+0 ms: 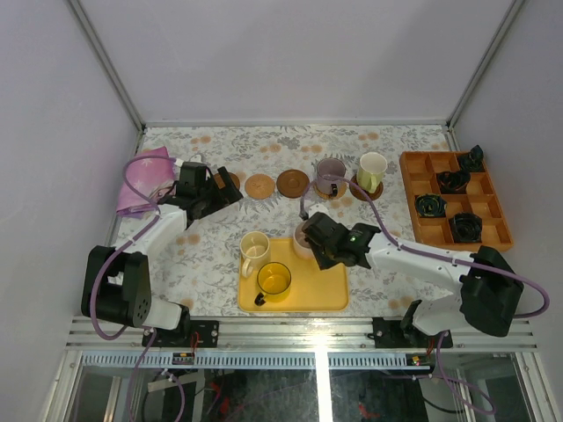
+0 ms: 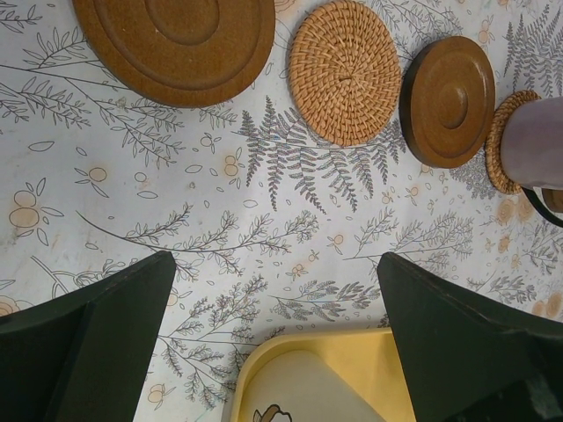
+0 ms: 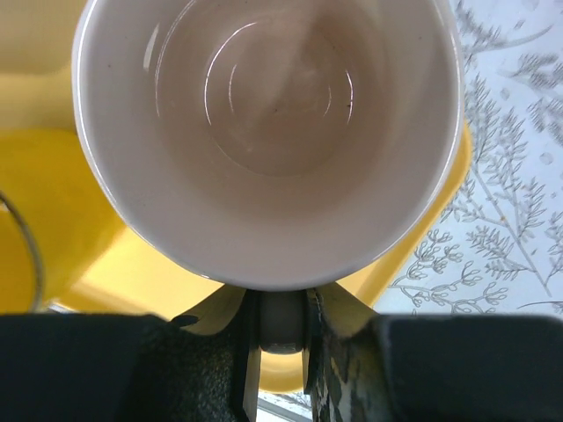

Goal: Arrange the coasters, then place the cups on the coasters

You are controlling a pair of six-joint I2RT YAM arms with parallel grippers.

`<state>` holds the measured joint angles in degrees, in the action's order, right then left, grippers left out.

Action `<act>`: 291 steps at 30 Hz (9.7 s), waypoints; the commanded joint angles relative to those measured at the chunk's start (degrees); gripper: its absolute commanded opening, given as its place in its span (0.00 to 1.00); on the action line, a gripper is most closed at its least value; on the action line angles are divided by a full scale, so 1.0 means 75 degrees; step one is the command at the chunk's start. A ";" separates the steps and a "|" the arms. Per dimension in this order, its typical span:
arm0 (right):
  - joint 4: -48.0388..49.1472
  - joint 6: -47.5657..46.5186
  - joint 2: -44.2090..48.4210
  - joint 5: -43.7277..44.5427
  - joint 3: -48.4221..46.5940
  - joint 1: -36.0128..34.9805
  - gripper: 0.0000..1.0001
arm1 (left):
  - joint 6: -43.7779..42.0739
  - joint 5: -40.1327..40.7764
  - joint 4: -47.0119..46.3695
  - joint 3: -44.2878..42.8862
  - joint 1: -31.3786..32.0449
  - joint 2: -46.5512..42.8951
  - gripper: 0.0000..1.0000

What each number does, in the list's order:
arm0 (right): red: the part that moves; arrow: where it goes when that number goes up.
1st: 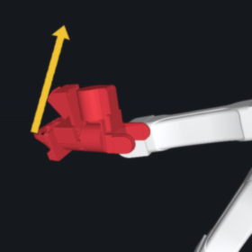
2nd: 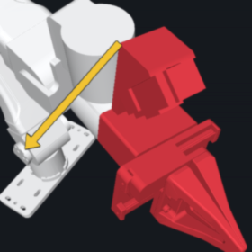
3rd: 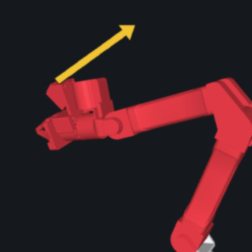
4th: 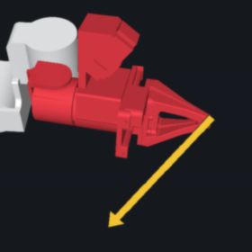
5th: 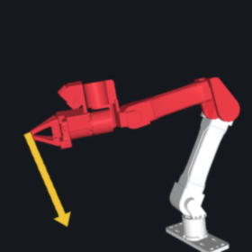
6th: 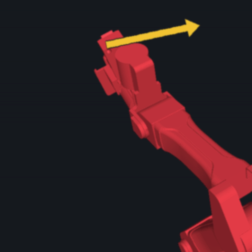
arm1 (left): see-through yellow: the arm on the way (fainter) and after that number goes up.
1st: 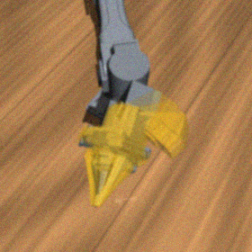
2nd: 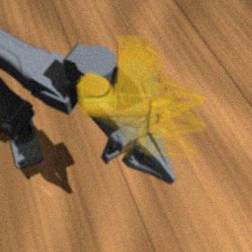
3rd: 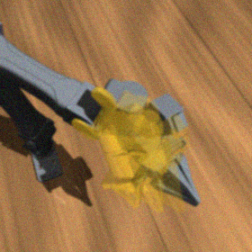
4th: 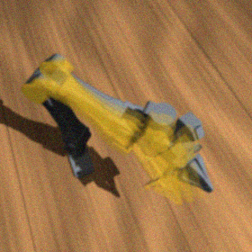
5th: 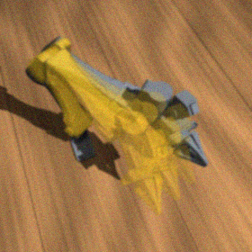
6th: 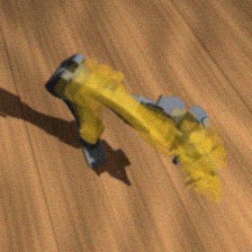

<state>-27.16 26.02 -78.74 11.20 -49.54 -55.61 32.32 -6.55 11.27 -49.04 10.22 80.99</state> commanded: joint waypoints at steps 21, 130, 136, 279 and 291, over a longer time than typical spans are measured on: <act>-0.1125 0.0203 -0.4311 0.2721 -0.7103 0.0460 0.00 | -0.0260 0.0526 0.0220 -0.0183 0.0035 -0.0208 0.99; 0.0270 0.0306 -0.5311 0.0101 -0.6299 0.2154 0.50 | -0.0093 0.0454 0.0245 -0.0286 0.0050 0.0087 1.00; 0.0316 0.0211 -0.5322 -0.0006 -0.6342 0.2122 0.50 | -0.0099 0.0445 0.0264 -0.0314 0.0050 0.0100 1.00; 0.0445 0.0129 0.0315 0.2680 -0.2679 0.1682 0.73 | -0.0893 0.1812 0.1997 -0.4538 0.1933 0.2983 0.00; 0.0438 0.0098 0.0187 0.2633 -0.2698 0.1676 0.73 | -0.1355 0.1682 0.1722 -0.4594 0.1761 0.3344 0.00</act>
<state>-24.95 27.38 -77.97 29.36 -68.69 -42.72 24.45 6.11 31.38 -80.44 24.27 107.44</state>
